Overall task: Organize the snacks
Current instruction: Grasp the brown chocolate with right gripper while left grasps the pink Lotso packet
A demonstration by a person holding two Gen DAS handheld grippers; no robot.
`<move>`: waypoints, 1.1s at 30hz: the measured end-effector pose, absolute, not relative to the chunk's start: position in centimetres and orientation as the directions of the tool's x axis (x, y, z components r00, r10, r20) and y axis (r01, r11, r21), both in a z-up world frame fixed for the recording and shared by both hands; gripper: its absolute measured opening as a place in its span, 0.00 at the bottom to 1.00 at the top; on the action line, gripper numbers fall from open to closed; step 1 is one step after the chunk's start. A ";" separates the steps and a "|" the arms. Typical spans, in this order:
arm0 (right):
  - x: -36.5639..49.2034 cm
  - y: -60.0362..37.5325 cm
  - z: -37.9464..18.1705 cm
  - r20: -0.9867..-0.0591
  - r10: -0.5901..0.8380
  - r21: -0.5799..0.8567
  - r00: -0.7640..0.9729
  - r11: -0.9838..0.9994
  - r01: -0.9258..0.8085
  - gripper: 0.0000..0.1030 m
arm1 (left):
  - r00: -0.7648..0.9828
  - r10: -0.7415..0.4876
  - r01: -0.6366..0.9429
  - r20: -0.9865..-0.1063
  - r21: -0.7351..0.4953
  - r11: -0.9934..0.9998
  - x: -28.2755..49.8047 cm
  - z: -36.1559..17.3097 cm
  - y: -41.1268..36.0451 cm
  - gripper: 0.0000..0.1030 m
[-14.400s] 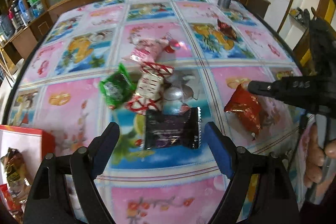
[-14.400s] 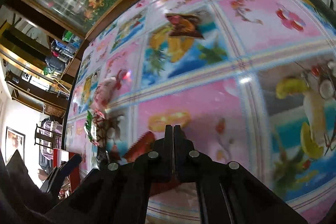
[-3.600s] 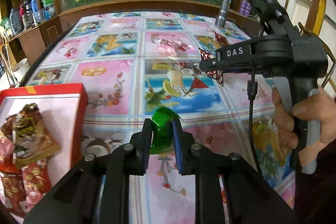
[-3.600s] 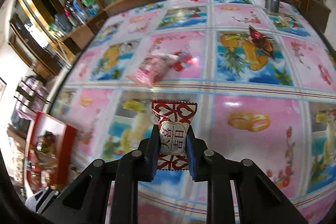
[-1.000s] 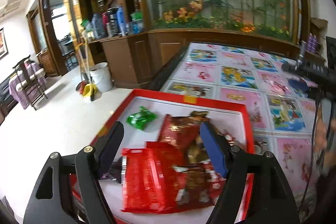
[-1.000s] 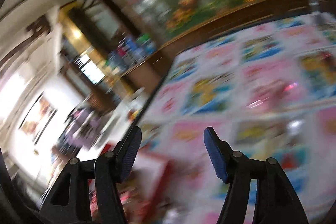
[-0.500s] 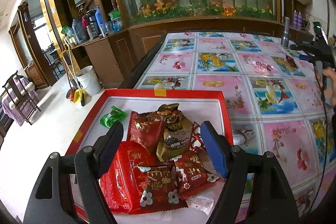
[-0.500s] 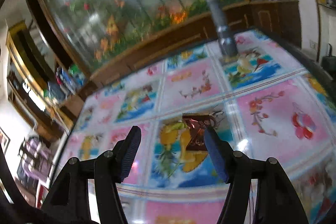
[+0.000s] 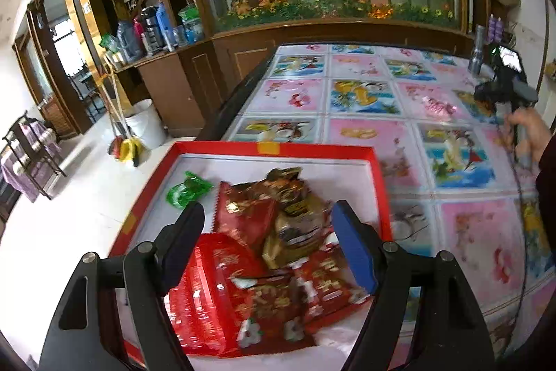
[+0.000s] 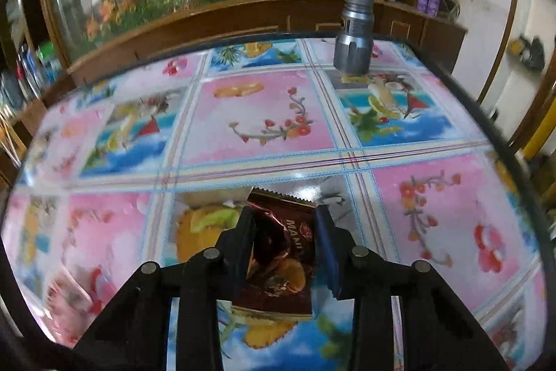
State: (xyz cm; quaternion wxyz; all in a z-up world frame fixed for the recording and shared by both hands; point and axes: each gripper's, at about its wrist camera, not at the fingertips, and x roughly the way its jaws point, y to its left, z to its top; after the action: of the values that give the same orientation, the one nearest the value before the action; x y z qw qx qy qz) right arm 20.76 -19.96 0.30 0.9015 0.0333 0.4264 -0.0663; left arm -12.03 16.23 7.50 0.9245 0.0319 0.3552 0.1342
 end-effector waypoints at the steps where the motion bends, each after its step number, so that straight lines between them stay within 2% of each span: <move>1: 20.4 -19.9 0.3 -0.775 -0.102 -0.008 0.624 0.988 0.151 0.33 | 0.717 0.245 -0.209 -0.653 0.134 0.969 -11.7 7.8 15.9 0.74; 4: 19.0 -20.7 0.6 -0.792 -0.049 0.059 0.609 0.986 0.156 0.32 | 0.734 0.170 -0.144 -0.657 0.094 0.985 -10.6 8.6 14.2 0.74; 9: 14.8 -22.8 1.1 -0.818 0.187 0.305 0.544 0.943 0.134 0.32 | 0.729 0.022 0.008 -0.684 0.041 0.999 -5.9 9.6 9.7 0.74; 10: 13.5 -23.2 1.1 -0.806 0.271 0.382 0.526 0.917 0.114 0.31 | 0.722 0.005 0.029 -0.692 0.037 0.999 -4.8 9.4 8.8 0.74; 11: 12.5 -23.5 1.2 -0.790 0.327 0.437 0.519 0.894 0.102 0.23 | 0.716 -0.012 0.049 -0.698 0.033 0.998 -3.7 9.3 7.9 0.74; 16: 9.3 -25.1 1.4 -0.685 0.551 0.640 0.477 0.767 0.033 0.23 | 0.675 -0.023 0.094 -0.737 0.055 0.994 3.0 7.6 3.1 0.74; 18: 9.3 -25.3 1.2 -0.697 0.562 0.639 0.445 0.769 0.029 0.23 | 0.672 -0.001 0.103 -0.740 0.093 0.990 5.0 7.0 1.4 0.74; 22: 9.7 -27.0 0.4 -0.616 0.674 0.752 0.407 0.658 0.048 0.23 | 0.672 0.045 0.143 -0.740 0.188 0.972 9.1 6.1 -1.9 0.74; 27: 9.7 -27.4 1.1 -0.598 0.685 0.766 0.416 0.641 0.044 0.23 | 0.686 0.118 0.199 -0.718 0.341 0.919 11.7 4.7 -4.8 0.74; 33: 9.7 -27.8 1.0 -0.605 0.666 0.759 0.435 0.647 0.065 0.23 | 0.628 0.118 0.190 -0.769 0.298 0.935 13.7 3.0 -4.3 0.74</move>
State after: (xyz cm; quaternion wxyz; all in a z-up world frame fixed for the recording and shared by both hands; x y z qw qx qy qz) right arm 9.73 -27.80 0.98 0.7618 0.3707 0.4933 0.1974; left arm 13.72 -4.28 3.02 0.8844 0.1785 0.4307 -0.0205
